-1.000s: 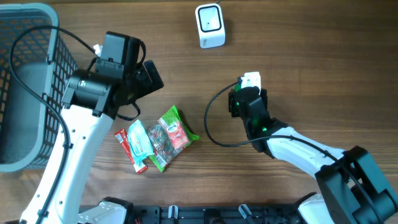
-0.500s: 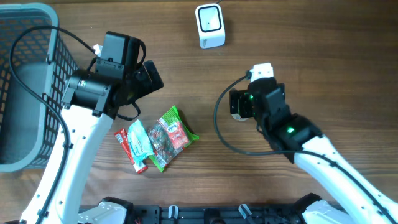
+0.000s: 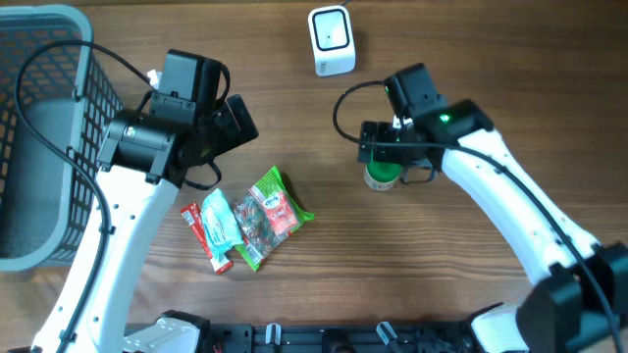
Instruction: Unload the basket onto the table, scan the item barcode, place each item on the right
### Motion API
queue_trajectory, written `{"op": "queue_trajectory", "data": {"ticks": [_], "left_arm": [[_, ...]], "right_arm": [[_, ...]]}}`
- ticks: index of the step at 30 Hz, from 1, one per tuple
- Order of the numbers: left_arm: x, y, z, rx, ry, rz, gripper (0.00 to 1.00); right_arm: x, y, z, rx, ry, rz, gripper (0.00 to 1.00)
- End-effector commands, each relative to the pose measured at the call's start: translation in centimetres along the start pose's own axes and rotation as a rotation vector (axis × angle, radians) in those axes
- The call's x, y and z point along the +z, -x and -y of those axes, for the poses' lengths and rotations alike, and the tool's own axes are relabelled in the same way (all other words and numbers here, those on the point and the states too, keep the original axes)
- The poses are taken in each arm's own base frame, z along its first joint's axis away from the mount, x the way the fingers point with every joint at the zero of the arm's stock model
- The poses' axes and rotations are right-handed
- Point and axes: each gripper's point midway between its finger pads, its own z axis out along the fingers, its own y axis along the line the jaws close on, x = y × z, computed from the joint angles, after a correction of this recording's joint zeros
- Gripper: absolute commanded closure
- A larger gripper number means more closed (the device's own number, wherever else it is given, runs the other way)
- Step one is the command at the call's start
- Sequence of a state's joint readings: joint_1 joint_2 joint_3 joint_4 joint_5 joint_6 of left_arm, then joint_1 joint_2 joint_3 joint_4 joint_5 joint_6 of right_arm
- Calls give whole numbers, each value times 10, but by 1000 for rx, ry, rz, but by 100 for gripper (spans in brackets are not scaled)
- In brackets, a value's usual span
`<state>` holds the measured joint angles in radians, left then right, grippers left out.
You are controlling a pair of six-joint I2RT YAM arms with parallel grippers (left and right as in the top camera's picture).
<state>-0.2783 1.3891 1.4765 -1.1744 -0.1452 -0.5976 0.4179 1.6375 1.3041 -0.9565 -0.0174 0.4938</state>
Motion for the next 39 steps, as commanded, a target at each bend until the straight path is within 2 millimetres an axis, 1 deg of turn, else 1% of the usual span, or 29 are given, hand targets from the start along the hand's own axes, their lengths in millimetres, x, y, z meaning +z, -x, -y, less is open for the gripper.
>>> {"op": "queue_trajectory", "data": {"ticks": [1,4,6,7,8,9,10,11,12,13,15,16,17,18,19,23,28,36,39], "left_arm": [[-1,3,-1,-16,2,8,0],[-1,3,-1,-16,2,8,0],[-1,3,-1,-16,2,8,0],[-1,3,-1,-16,2,8,0],[-1,3,-1,-16,2,8,0],[-1,3,-1,-16,2,8,0],[-1,3,-1,-16,2,8,0],[-1,3,-1,-16,2,8,0],[-1,3,-1,-16,2,8,0],[-1,3,-1,-16,2,8,0],[-1,3,-1,-16,2,8,0],[-1,3,-1,-16,2,8,0],[-1,3,-1,-16,2,8,0],[-1,3,-1,-16,2,8,0],[-1,3,-1,-16,2,8,0],[-1,3,-1,-16,2,8,0],[-1,3,-1,-16,2,8,0],[-1,3,-1,-16,2,8,0],[-1,3,-1,-16,2,8,0]], "right_arm": [[40,-15,4,34,-44,-124,0],[63,-18,7,37,-71,-163,0],[68,-18,8,37,-74,-168,10],[68,-18,7,35,-73,-167,18],[68,-17,7,34,-72,-166,24],[68,-16,7,29,-69,-161,25],[69,-13,5,-8,-58,-148,26],[70,-8,2,-98,-42,-130,26],[70,-6,1,-179,-32,-122,30],[70,-6,-1,-244,-27,-121,33],[70,-6,-2,-386,-18,-122,34],[70,-6,-4,-441,-13,-119,34],[70,-5,-4,-449,-11,-116,34],[70,-5,-4,-448,-10,-115,28],[70,-5,-5,-435,-7,-113,0],[70,1,-8,-308,-5,-86,0],[70,5,-10,-293,1,-68,0],[69,43,-31,-297,62,97,0],[67,53,-37,-298,79,143,0]]}}
